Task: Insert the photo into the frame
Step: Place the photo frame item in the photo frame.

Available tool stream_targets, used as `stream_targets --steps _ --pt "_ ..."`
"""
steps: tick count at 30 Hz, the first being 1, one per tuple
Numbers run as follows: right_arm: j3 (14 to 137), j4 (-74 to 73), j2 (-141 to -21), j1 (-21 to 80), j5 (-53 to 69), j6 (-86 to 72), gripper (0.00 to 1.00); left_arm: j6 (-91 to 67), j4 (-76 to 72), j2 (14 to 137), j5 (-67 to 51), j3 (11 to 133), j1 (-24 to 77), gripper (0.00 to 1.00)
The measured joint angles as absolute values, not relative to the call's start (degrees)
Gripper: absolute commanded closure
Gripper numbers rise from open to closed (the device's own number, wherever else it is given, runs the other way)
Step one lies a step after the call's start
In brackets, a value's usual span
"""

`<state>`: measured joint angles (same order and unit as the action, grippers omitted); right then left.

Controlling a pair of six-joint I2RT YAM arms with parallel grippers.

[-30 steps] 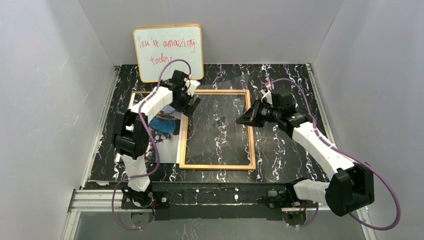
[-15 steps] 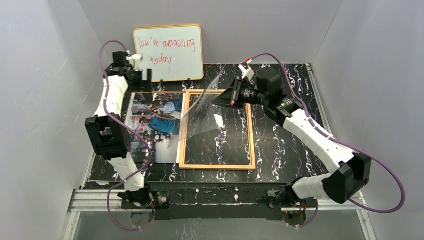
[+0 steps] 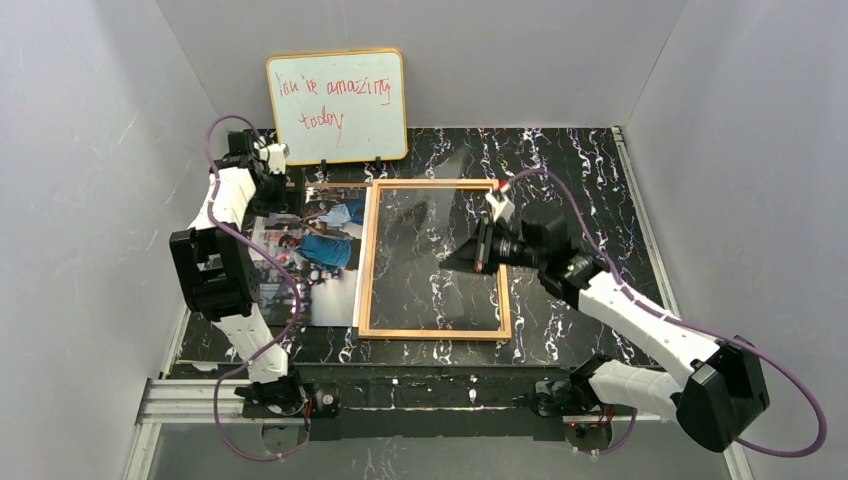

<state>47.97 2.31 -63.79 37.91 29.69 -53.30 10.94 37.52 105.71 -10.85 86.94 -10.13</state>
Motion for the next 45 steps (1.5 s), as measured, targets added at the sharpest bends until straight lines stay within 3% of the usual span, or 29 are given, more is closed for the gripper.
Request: stream_targets --steps 6,14,16,18,22,26,34,45 --pt "31.7 0.7 -57.8 37.9 28.8 -53.7 0.99 16.7 38.4 105.7 -11.4 82.9 -5.6 0.02" --pt "26.0 -0.4 -55.9 38.0 24.7 -53.6 0.99 21.2 40.5 105.7 -11.4 79.3 6.2 0.02" --pt "25.2 0.0 -55.9 38.0 23.0 -53.8 0.79 21.7 40.8 105.7 -11.4 79.3 6.6 0.02" --pt "24.0 1.3 -56.3 38.0 21.5 -54.3 0.68 22.3 41.0 105.7 -11.0 79.3 6.2 0.02" --pt "23.0 3.3 -60.7 38.0 20.7 -55.4 0.28 23.5 40.9 105.7 -10.1 78.8 5.7 0.02" --pt "23.0 2.7 -64.1 38.0 19.6 -54.2 0.03 24.6 40.2 105.7 -8.9 75.4 6.2 0.02" --pt "33.2 -7.1 -70.0 35.4 18.6 -44.7 0.01 25.1 39.3 105.7 -7.4 72.7 7.2 0.02" --pt "46.8 -12.2 -89.7 27.8 24.8 -33.0 0.01 25.0 37.7 105.7 -5.9 72.7 7.8 0.03"
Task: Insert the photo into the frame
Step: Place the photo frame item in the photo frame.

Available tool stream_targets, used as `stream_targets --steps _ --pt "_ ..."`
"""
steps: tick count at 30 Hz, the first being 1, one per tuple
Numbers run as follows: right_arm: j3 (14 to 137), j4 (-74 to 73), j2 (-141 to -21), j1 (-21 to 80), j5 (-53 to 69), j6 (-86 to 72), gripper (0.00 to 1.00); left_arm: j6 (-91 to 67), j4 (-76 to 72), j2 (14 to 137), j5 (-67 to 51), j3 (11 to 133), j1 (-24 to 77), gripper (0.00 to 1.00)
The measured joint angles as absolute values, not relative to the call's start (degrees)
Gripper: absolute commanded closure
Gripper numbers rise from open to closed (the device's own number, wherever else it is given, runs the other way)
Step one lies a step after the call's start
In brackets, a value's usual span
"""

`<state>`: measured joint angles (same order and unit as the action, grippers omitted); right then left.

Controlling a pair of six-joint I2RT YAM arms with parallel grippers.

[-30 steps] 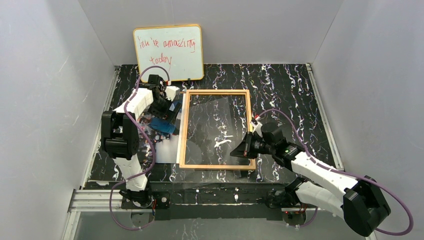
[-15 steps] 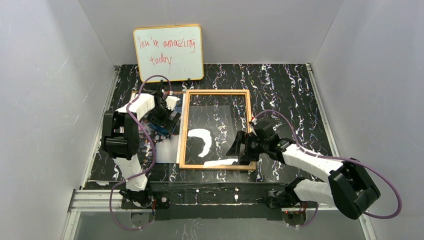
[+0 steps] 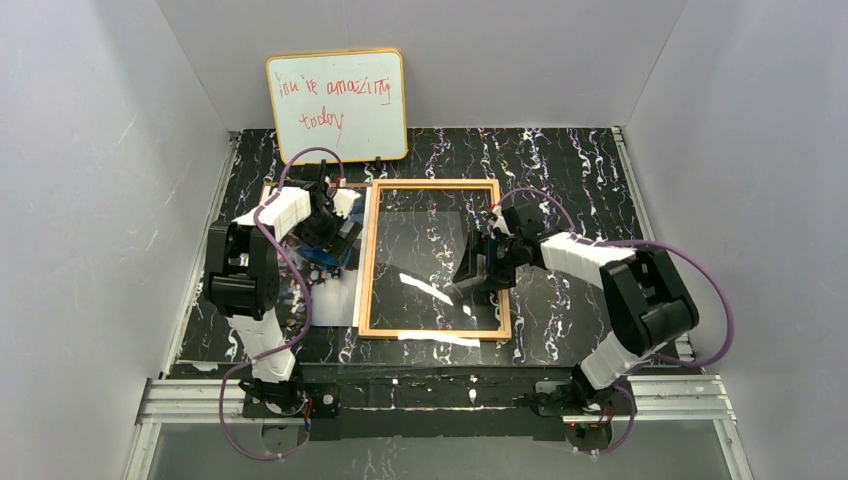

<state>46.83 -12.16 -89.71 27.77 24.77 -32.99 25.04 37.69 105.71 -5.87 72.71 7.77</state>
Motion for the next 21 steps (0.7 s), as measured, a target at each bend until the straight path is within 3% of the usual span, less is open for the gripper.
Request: stream_targets --steps 14,21 --pt "47.5 -6.2 -98.2 23.6 44.2 -31.0 0.01 25.0 36.3 106.0 -5.3 72.6 8.5 0.03" --pt "44.5 -0.1 -99.3 23.6 49.5 -34.2 0.12 25.1 36.2 106.8 -5.2 72.5 8.6 0.04"
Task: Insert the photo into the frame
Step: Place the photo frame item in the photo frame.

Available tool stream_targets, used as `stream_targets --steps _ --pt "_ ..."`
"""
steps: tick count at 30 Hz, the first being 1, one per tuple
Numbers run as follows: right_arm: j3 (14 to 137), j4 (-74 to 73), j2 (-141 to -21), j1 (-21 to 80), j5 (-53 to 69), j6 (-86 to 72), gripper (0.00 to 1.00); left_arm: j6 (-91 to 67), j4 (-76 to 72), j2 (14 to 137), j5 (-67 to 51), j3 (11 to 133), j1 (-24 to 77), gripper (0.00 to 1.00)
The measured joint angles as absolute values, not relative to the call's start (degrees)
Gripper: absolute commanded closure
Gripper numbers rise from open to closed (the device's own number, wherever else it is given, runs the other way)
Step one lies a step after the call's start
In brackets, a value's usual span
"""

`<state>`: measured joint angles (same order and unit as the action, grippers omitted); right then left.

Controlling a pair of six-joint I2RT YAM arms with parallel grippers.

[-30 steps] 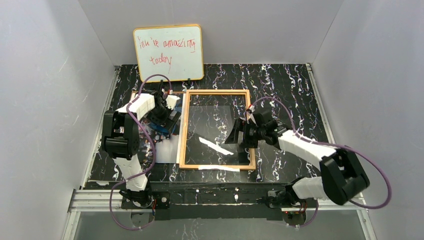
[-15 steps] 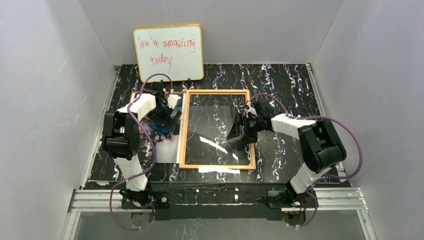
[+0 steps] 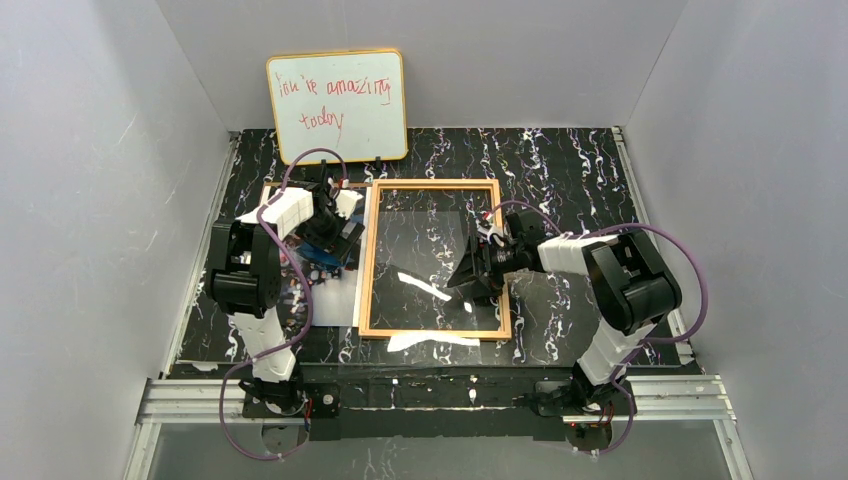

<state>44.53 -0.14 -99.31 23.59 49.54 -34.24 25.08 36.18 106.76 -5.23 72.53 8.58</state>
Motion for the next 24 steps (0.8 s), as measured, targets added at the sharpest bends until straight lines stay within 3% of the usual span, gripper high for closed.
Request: stream_targets --steps 21,24 --pt "37.7 25.3 -97.1 27.0 53.8 -47.5 0.58 26.0 35.8 106.8 -4.6 72.2 9.3 0.04" --pt "37.7 26.6 -97.3 27.6 53.2 -47.9 0.77 26.0 35.8 106.8 -4.5 72.2 9.3 0.04"
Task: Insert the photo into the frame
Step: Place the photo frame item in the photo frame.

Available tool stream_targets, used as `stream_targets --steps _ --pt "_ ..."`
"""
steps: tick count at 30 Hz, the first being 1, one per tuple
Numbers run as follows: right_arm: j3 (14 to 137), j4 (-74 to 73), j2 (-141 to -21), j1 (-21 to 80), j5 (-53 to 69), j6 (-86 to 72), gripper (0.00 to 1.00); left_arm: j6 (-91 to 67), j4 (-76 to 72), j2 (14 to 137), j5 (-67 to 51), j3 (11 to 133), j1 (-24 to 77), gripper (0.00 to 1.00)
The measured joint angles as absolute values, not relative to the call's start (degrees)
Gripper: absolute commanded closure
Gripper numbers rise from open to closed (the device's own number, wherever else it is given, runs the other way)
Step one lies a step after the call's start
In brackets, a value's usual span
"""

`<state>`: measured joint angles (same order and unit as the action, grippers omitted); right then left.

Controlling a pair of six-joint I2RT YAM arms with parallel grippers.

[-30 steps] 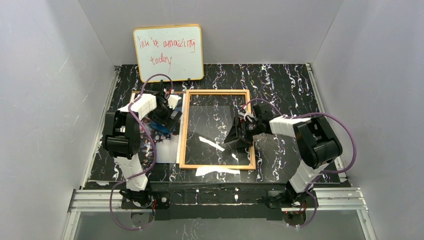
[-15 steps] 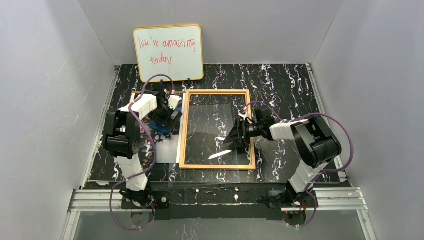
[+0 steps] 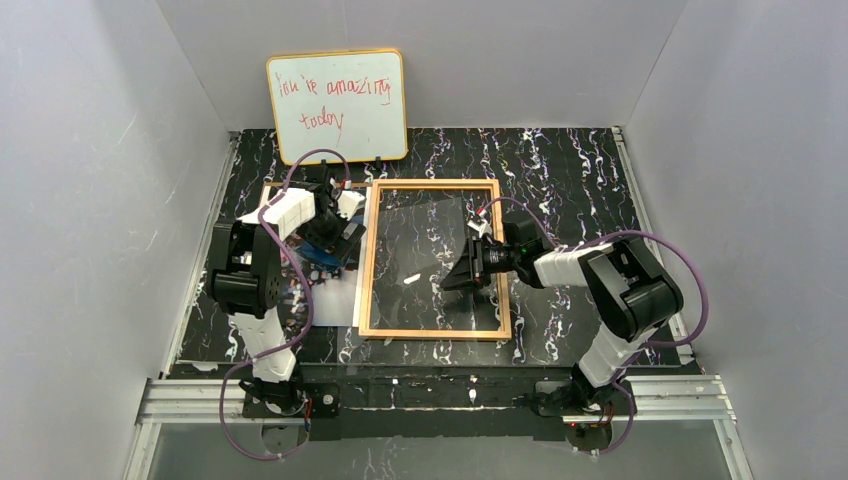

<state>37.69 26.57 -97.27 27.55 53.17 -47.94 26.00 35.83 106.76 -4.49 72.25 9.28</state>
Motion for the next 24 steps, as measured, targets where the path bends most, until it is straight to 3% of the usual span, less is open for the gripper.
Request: stream_targets --steps 2,4,14,24 --pt "37.7 27.2 -97.8 27.6 52.8 -47.9 0.9 26.0 35.8 106.8 -4.5 72.2 9.3 0.03" --pt "37.9 27.0 -98.0 27.6 52.6 -47.8 0.94 26.0 35.9 106.8 -4.5 72.2 9.3 0.03" --pt "43.2 18.8 -98.0 26.9 49.7 -41.2 0.99 26.6 40.3 106.8 -4.5 78.4 9.5 0.02" --pt "46.3 9.6 -98.4 19.9 47.6 -35.7 0.99 26.0 42.4 106.8 -4.4 85.7 9.5 0.02"
